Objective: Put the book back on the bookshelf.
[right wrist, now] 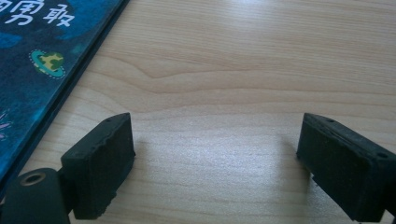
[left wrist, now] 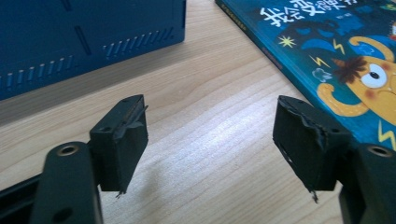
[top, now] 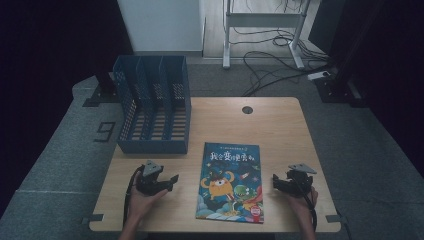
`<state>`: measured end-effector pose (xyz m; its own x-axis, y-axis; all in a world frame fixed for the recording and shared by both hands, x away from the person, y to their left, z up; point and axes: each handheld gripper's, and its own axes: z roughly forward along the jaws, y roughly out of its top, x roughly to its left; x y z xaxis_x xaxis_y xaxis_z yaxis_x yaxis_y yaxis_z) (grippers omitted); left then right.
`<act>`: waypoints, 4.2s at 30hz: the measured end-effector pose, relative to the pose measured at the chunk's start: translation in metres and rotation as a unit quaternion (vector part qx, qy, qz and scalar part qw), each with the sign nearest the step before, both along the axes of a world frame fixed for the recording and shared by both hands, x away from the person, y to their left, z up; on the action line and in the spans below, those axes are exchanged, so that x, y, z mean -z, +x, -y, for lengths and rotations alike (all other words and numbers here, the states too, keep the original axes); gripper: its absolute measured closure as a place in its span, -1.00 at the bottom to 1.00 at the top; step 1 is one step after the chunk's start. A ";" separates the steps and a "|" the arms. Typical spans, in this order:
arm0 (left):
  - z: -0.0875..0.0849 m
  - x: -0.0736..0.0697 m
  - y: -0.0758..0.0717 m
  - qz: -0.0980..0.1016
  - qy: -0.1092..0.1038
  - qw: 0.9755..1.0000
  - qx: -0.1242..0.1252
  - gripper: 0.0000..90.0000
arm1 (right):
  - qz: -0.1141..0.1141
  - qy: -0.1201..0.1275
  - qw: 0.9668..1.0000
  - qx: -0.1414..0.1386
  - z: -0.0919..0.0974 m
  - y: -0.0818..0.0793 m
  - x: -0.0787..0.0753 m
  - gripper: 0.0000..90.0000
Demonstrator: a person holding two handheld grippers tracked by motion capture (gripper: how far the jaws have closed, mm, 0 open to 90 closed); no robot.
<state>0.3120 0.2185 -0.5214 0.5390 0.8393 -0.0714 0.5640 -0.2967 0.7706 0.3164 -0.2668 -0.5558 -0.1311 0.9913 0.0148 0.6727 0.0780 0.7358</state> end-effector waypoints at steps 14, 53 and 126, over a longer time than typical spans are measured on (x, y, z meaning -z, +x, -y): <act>-0.003 -0.004 -0.002 -0.005 -0.032 0.999 -0.001 -0.42 | -0.007 0.001 1.000 0.028 0.001 0.001 0.000 -0.89; 0.007 -0.008 -0.004 0.000 -0.061 0.998 0.016 -0.53 | 0.084 0.069 0.994 -0.009 -0.055 -0.013 -0.046 -0.79; 0.090 0.011 0.005 -0.039 -0.043 0.996 0.068 -0.52 | -0.007 0.050 0.995 -0.083 -0.096 0.006 -0.007 -0.60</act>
